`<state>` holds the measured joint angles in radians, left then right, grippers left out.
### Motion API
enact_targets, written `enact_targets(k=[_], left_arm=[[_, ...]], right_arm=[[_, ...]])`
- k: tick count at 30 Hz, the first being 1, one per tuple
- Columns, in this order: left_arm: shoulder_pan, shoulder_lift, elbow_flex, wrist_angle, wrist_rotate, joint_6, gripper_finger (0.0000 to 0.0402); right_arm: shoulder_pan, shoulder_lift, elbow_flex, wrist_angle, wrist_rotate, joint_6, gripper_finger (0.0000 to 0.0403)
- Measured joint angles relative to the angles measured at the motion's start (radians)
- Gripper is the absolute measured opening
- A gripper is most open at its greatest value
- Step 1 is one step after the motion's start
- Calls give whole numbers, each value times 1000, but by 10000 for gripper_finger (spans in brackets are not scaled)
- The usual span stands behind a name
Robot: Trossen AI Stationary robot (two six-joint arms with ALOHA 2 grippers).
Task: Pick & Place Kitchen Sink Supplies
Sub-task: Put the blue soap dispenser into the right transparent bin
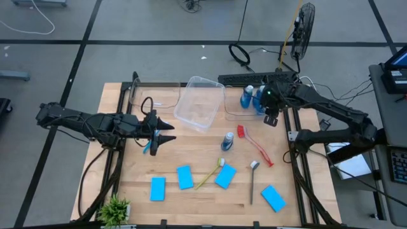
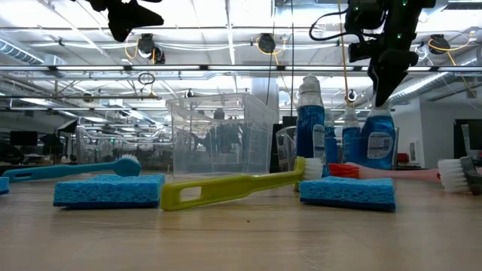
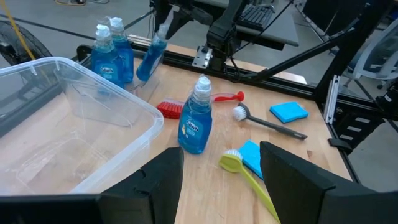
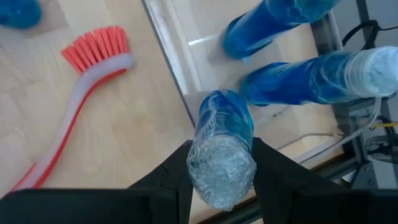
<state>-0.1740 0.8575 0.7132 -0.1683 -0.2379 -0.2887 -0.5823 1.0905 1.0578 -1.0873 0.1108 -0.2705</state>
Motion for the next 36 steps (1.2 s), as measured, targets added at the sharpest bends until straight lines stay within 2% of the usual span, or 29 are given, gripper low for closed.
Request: enact_targets(k=[14,19,25,36], left_arm=[[44,0,0,1,0,-8,214],[45,0,0,1,1,-8,214],[45,0,0,1,1,-8,214],[45,0,0,1,3,-10,214]], right_arm=[[-35,0,-31,25,-9,-35,130],[-34,0,-31,41,-4,-61,146],[-34,0,-31,67,75,-87,165],[-34,-9,-25,127,95,-117,185]])
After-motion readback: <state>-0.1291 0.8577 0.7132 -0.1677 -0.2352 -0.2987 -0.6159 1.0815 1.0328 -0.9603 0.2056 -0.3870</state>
